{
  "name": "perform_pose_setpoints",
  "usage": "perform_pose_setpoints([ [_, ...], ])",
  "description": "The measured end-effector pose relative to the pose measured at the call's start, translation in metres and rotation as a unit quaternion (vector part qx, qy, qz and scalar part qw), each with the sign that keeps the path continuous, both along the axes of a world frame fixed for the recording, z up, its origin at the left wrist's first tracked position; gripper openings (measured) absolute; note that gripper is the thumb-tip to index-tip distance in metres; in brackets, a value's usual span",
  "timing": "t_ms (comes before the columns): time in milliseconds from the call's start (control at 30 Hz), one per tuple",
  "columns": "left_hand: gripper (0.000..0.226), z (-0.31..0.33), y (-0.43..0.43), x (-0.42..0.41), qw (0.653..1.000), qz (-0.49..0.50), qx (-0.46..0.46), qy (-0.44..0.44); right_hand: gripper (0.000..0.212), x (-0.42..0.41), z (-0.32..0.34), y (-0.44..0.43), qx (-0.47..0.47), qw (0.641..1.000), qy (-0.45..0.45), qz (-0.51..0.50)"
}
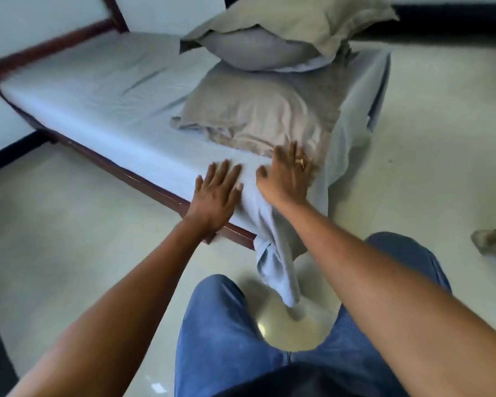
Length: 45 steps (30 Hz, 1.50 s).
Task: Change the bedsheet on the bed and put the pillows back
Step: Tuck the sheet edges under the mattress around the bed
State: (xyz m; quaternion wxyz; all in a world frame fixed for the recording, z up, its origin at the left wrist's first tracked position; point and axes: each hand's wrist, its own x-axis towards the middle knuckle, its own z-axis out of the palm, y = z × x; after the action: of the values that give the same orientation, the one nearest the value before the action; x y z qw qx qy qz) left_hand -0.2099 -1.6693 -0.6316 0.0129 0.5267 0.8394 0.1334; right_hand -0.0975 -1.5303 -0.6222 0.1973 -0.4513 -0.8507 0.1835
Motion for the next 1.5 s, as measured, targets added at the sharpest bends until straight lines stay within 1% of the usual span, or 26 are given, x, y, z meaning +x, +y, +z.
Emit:
perform_pose_setpoints([
  [33,0.058,-0.002,-0.001,0.003,1.000,0.003,0.008,-0.017,0.061,0.010,-0.010,-0.010,0.023,1.000,0.005,0.012],
  [100,0.055,-0.007,-0.001,0.009,0.999,0.010,0.028,-0.027,0.060,0.025,-0.026,-0.025,0.052,0.998,0.042,0.023],
  [200,0.055,-0.013,0.001,0.010,0.997,0.015,0.071,-0.040,0.059,0.034,-0.037,-0.028,0.049,0.990,0.132,0.030],
  [267,0.055,-0.018,0.003,0.008,0.995,0.014,0.087,-0.049,0.057,0.037,-0.046,-0.029,0.044,0.984,0.169,0.035],
  [367,0.054,-0.027,0.006,0.002,0.993,-0.001,0.105,-0.052,0.054,0.048,-0.062,-0.029,0.060,0.976,0.200,0.062],
  [467,0.053,-0.033,0.007,0.003,0.989,0.007,0.136,-0.054,0.050,0.059,-0.062,-0.028,0.057,0.970,0.211,0.101],
  [533,0.051,-0.033,0.007,0.005,0.987,0.013,0.151,-0.060,0.044,0.065,-0.053,-0.031,0.074,0.965,0.235,0.093],
  [567,0.050,-0.031,0.006,0.005,0.985,0.007,0.161,-0.067,0.038,0.069,-0.047,-0.035,0.099,0.960,0.251,0.075],
  [633,0.047,-0.031,-0.005,0.009,0.970,-0.019,0.218,-0.103,0.029,0.081,-0.040,-0.053,0.147,0.948,0.277,0.050],
  [667,0.045,-0.036,-0.015,0.015,0.955,-0.022,0.268,-0.123,0.024,0.089,-0.040,-0.065,0.154,0.946,0.276,0.071],
  [700,0.046,-0.044,-0.028,0.023,0.938,-0.002,0.322,-0.128,0.021,0.096,-0.044,-0.079,0.149,0.946,0.265,0.114],
  [733,0.048,-0.057,-0.042,0.033,0.924,0.038,0.363,-0.118,0.020,0.102,-0.053,-0.092,0.135,0.946,0.244,0.166],
  [767,0.049,-0.070,-0.056,0.042,0.917,0.079,0.377,-0.107,0.021,0.104,-0.064,-0.104,0.114,0.947,0.216,0.211],
  [800,0.050,-0.083,-0.065,0.050,0.922,0.088,0.362,-0.102,0.023,0.104,-0.076,-0.112,0.088,0.949,0.178,0.243],
  [833,0.053,-0.094,-0.070,0.057,0.939,0.058,0.324,-0.102,0.027,0.101,-0.088,-0.116,0.065,0.955,0.127,0.260],
  [867,0.058,-0.104,-0.070,0.059,0.956,0.000,0.272,-0.105,0.034,0.097,-0.097,-0.117,0.046,0.961,0.071,0.263],
  [933,0.066,-0.117,-0.060,0.056,0.976,-0.098,0.173,-0.091,0.045,0.089,-0.108,-0.112,0.038,0.966,-0.025,0.254],
  [967,0.068,-0.119,-0.056,0.053,0.981,-0.115,0.138,-0.071,0.047,0.086,-0.110,-0.108,0.047,0.966,-0.062,0.247],
  [1033,0.070,-0.122,-0.051,0.053,0.989,-0.109,0.091,-0.035,0.053,0.084,-0.113,-0.106,0.061,0.966,-0.117,0.224],
  [1133,0.072,-0.125,-0.055,0.066,0.994,-0.086,0.060,-0.011,0.068,0.090,-0.117,-0.112,0.077,0.967,-0.149,0.191],
  [1233,0.080,-0.128,-0.057,0.075,0.994,-0.060,0.064,-0.071,0.077,0.094,-0.119,-0.112,0.107,0.965,-0.166,0.173],
  [1300,0.082,-0.129,-0.057,0.074,0.991,-0.056,0.073,-0.097,0.071,0.085,-0.115,-0.099,0.110,0.965,-0.188,0.149],
  [1367,0.080,-0.123,-0.057,0.074,0.991,-0.076,0.066,-0.088,0.058,0.070,-0.114,-0.078,0.076,0.964,-0.224,0.121],
  [1400,0.078,-0.119,-0.057,0.076,0.990,-0.090,0.064,-0.082,0.056,0.063,-0.112,-0.070,0.058,0.959,-0.251,0.118],
  [1433,0.077,-0.115,-0.055,0.078,0.989,-0.106,0.065,-0.076,0.057,0.060,-0.111,-0.064,0.052,0.953,-0.270,0.129],
  [1500,0.080,-0.112,-0.048,0.083,0.987,-0.129,0.061,-0.073,0.059,0.065,-0.110,-0.061,0.060,0.943,-0.275,0.179],
])
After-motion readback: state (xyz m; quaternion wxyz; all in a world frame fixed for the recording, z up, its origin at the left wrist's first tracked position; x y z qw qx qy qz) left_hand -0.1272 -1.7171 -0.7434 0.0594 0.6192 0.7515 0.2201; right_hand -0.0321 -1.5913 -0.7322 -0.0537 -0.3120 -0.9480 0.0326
